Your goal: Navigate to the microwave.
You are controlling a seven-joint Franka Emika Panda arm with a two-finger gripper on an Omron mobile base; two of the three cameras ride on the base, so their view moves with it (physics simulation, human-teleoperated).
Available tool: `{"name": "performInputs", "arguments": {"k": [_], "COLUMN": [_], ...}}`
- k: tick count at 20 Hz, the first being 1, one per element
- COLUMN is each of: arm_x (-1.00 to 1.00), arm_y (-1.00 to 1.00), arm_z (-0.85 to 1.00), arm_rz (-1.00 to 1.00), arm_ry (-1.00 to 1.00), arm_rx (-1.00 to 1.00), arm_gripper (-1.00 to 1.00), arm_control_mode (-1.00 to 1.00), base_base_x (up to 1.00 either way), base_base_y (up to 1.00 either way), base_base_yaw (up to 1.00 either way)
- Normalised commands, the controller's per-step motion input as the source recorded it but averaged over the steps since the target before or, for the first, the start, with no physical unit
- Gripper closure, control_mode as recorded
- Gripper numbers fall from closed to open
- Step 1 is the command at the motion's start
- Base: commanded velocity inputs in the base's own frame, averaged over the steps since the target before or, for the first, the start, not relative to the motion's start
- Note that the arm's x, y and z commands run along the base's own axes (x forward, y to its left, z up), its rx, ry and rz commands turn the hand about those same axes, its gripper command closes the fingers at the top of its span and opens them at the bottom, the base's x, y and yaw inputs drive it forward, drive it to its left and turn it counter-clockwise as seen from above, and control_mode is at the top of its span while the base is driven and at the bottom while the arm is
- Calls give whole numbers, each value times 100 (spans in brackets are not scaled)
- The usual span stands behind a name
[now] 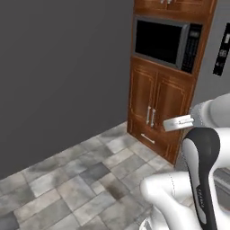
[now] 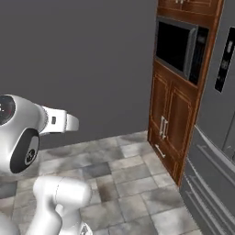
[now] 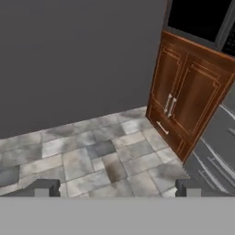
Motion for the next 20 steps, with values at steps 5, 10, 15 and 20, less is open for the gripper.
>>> {"name": "performInputs", "arguments": {"k": [5,10,15,20], "arm_x": [0,0,0,0], "arm_y": [0,0,0,0], "arm_z": [0,0,0,0], "arm_rz": [0,0,0,0], "arm_ry": [0,0,0,0], "arm_rx": [0,0,0,0], "arm_gripper": [-100,-100,-100,-100], "arm_control_mode": [100,100,100,100], "base_base_x": [86,87,100,100], "base_base_y": [72,75,89,89], "base_base_yaw": [-76,-74,-65,-63]}}
